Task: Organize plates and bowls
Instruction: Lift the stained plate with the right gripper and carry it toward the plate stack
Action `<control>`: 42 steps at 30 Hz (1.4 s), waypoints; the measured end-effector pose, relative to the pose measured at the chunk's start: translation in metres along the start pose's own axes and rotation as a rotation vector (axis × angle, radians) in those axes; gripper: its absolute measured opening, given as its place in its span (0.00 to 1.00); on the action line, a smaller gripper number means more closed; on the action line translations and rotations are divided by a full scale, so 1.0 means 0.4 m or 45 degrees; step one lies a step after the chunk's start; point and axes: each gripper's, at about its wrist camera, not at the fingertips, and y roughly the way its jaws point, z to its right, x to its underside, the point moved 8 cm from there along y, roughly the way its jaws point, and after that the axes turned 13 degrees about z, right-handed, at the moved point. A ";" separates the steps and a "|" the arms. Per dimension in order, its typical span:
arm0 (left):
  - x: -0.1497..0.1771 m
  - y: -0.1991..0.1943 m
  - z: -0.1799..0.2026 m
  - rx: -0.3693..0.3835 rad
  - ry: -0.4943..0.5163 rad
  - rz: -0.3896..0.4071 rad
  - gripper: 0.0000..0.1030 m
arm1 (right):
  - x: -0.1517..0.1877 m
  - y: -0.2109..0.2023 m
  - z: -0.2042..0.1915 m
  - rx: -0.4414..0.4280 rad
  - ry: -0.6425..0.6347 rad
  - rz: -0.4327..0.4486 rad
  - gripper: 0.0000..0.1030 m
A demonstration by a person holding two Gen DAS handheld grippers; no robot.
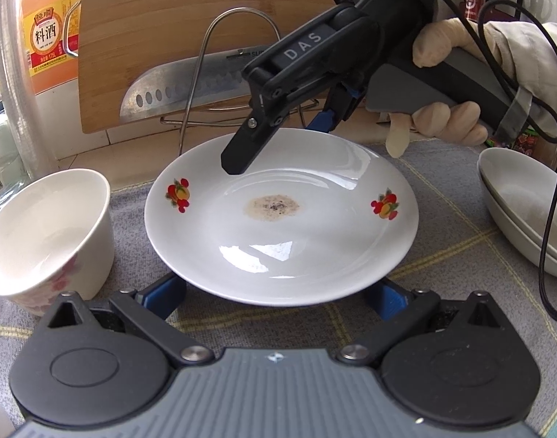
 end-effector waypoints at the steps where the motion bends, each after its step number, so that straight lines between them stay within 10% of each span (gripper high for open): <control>1: -0.001 0.001 0.000 0.007 0.010 0.000 0.99 | 0.000 0.000 0.000 -0.002 -0.001 -0.002 1.00; 42: 0.005 -0.023 -0.011 0.074 0.093 0.007 1.00 | 0.013 -0.004 -0.026 -0.133 0.031 -0.083 1.00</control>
